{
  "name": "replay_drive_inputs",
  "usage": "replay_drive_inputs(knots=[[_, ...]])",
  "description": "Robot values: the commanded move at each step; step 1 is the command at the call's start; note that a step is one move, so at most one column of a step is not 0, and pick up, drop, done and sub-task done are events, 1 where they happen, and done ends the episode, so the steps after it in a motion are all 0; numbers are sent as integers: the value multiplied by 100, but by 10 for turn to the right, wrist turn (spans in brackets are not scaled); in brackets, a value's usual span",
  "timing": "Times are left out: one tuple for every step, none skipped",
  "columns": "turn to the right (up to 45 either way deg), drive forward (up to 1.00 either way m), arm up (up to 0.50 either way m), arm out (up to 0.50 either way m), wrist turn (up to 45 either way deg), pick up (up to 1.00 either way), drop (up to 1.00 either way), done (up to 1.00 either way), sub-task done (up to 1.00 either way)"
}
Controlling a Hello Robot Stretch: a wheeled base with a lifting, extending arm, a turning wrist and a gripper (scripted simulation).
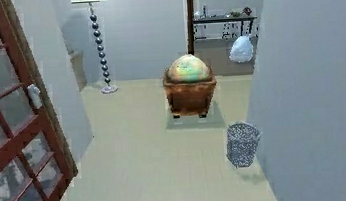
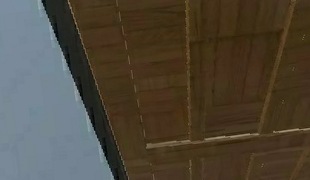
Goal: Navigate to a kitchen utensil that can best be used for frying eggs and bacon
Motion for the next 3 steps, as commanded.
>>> replay_drive_inputs(knots=[[60,0,0,0,0,0,0,0,0],[0,50,0,0,0,0,0,0,0],[-270,0,0,0,0,0,0,0,0]])
